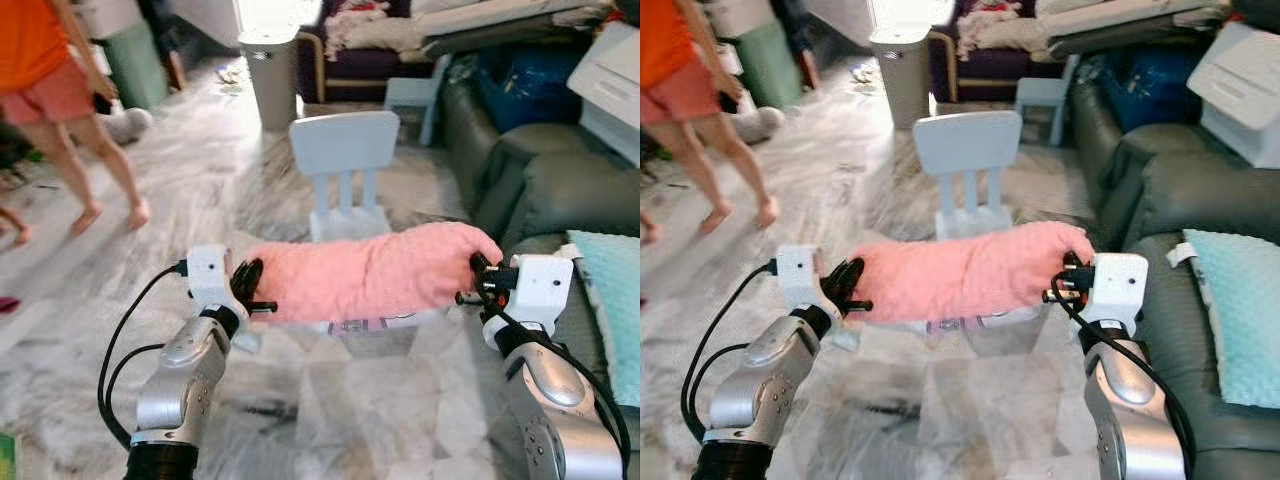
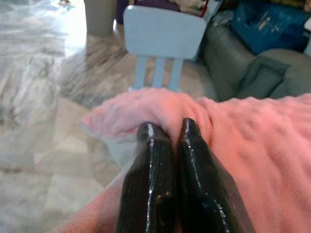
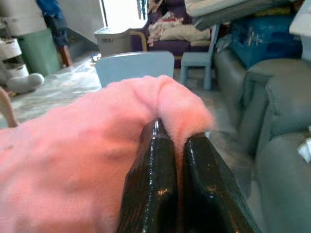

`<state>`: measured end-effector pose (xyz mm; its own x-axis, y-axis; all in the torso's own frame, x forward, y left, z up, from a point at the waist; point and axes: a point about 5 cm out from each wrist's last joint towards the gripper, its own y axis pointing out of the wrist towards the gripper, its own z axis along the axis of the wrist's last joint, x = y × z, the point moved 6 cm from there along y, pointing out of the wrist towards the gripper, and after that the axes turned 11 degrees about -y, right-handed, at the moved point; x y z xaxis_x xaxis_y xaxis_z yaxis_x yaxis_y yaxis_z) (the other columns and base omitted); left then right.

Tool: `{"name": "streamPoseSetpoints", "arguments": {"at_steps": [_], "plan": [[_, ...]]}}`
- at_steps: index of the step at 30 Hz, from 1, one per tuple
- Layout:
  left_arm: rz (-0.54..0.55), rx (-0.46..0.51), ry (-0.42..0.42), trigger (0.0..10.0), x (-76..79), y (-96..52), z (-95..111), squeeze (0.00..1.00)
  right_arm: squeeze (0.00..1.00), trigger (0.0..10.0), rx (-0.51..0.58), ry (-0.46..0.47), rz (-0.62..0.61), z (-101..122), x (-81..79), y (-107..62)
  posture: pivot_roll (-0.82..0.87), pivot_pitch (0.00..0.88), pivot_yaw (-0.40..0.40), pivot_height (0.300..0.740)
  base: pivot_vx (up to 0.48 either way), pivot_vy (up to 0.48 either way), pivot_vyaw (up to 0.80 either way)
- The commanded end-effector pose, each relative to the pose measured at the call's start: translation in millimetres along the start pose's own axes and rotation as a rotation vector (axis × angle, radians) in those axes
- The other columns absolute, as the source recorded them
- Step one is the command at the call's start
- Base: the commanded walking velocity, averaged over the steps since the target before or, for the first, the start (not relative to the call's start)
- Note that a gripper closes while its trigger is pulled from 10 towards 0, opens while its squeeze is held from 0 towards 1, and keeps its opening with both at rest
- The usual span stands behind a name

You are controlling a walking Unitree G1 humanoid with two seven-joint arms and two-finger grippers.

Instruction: Move the pillow to the sofa

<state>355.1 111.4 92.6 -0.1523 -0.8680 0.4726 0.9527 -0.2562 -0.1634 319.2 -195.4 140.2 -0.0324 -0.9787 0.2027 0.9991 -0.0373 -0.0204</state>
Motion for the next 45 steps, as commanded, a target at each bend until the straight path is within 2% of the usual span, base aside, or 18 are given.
{"name": "streamPoseSetpoints", "arguments": {"at_steps": [1,13,16,22,45], "plan": [[-0.012,0.019,0.021,10.0,3.2,1.7,7,0.00,0.00,10.0,0.031,0.002,-0.002,9,0.3,0.1,-0.23,0.032,0.058,0.740,0.000,0.000,0.00],[-0.008,0.068,0.020,10.0,1.9,7.8,22,0.00,0.00,10.0,0.022,-0.007,0.006,9,-1.2,1.5,-0.24,0.028,0.054,0.740,0.000,0.000,-0.12],[-0.001,0.094,0.043,10.0,-1.6,11.2,31,0.00,0.00,10.0,0.019,-0.001,0.004,8,-1.9,2.4,-0.24,0.027,0.056,0.740,0.000,0.000,-0.80],[0.009,0.108,0.049,10.0,-5.5,13.2,37,0.00,0.00,10.0,0.015,0.000,0.000,7,-1.7,1.9,-0.24,0.028,0.059,0.740,0.000,0.000,-0.80],[-0.002,0.114,0.035,10.0,-12.9,19.0,46,0.00,0.00,10.0,0.014,0.012,-0.009,8,-1.6,2.8,-0.24,0.028,0.070,0.740,0.000,0.000,-0.80]]}}
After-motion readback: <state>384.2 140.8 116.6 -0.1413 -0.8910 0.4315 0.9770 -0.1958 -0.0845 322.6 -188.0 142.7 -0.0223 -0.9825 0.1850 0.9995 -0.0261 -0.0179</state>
